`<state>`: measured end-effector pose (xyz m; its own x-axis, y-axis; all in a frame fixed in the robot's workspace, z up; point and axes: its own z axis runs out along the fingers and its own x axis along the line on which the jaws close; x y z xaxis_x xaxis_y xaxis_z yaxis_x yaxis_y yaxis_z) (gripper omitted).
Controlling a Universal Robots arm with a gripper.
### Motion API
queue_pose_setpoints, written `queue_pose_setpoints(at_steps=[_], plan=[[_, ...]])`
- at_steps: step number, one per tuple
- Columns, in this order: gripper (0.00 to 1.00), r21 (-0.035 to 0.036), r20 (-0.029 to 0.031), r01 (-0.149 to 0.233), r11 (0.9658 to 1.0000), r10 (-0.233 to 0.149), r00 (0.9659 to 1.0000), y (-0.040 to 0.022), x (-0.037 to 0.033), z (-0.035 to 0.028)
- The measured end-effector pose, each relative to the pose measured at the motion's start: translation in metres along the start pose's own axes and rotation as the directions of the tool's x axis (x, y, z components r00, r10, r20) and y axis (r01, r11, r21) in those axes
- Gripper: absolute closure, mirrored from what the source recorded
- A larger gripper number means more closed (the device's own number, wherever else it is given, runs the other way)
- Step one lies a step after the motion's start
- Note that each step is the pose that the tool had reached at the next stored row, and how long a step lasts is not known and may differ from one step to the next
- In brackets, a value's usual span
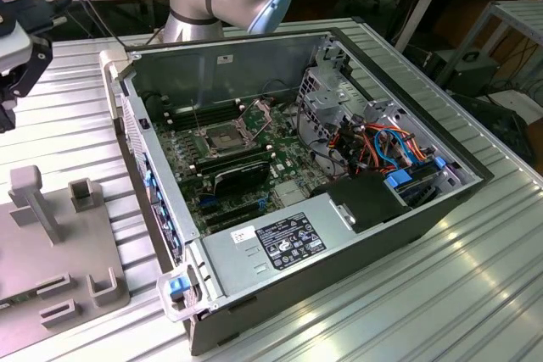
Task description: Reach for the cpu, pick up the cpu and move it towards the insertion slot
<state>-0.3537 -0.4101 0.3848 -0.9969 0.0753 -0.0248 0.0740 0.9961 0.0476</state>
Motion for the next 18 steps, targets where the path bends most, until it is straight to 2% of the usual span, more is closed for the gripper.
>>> queue_pose_setpoints(at_steps=[8,14,18], plan=[[0.89,0.0,0.0,0.0,1.0,0.0,1.0,-0.0049,0.0113,0.0002],[0.89,0.0,0.0,0.0,1.0,0.0,1.0,-0.0086,0.0256,0.0002],[0.89,0.0,0.0,0.0,1.0,0.0,1.0,-0.0098,0.031,0.0003]])
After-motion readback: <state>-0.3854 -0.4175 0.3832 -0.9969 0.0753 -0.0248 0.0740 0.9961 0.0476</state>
